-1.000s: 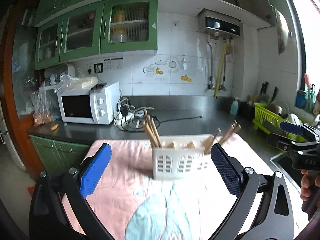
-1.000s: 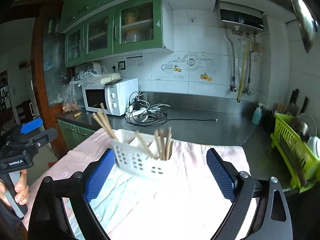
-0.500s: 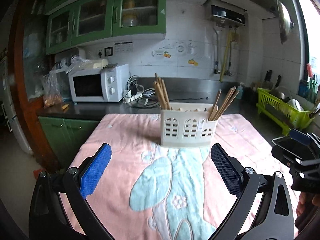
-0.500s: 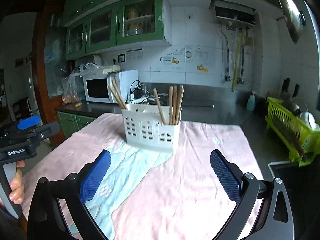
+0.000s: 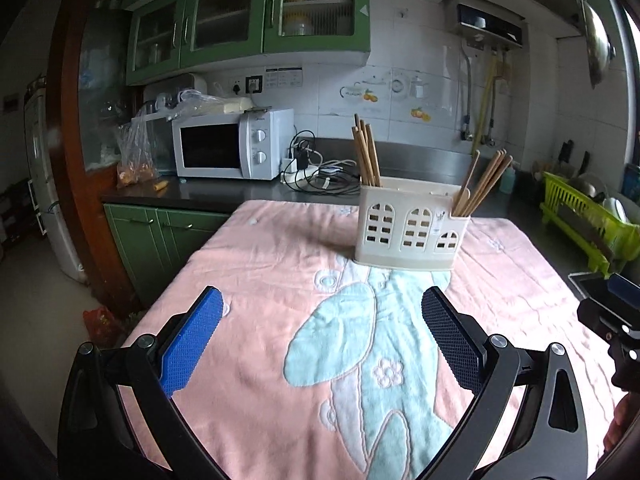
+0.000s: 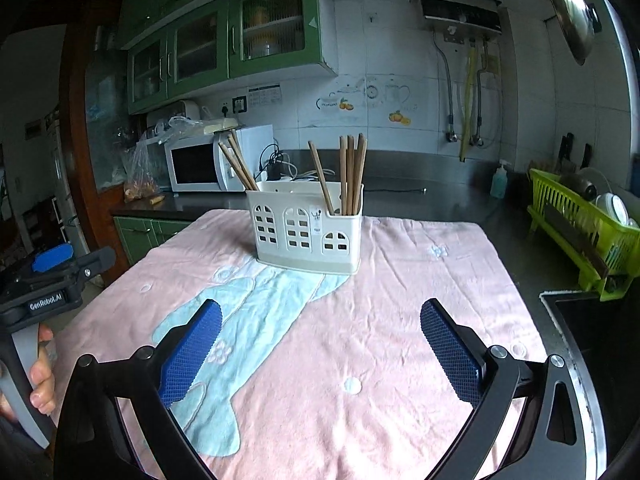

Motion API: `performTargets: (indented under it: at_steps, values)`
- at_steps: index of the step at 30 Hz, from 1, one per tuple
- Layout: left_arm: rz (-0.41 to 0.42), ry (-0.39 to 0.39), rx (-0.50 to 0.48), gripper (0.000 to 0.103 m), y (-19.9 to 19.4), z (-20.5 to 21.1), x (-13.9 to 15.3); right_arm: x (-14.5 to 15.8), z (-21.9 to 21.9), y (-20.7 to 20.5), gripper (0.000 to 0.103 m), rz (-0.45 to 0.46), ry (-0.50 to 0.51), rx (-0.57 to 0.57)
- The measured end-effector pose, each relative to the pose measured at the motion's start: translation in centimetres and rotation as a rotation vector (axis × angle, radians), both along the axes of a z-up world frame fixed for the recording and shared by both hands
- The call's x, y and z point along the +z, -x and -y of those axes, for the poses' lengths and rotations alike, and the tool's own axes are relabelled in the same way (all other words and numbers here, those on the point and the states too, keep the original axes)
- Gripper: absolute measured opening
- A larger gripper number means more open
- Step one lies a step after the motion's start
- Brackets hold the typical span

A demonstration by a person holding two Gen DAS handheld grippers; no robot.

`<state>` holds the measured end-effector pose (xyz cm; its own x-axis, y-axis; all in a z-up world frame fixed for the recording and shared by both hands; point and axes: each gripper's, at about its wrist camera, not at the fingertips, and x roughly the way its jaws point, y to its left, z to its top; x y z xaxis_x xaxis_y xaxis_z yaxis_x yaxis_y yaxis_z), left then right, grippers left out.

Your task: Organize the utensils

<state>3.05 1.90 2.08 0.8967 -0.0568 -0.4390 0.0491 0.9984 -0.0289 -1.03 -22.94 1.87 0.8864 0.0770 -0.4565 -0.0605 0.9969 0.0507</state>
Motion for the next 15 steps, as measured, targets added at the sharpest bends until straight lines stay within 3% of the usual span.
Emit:
performTargets:
  at_steps: [15]
  values:
    - [-0.023,-0.036,-0.037,0.098,0.0,0.1,-1.1,-0.8,0.0,-0.6,0.096,-0.021,-0.002,-0.004]
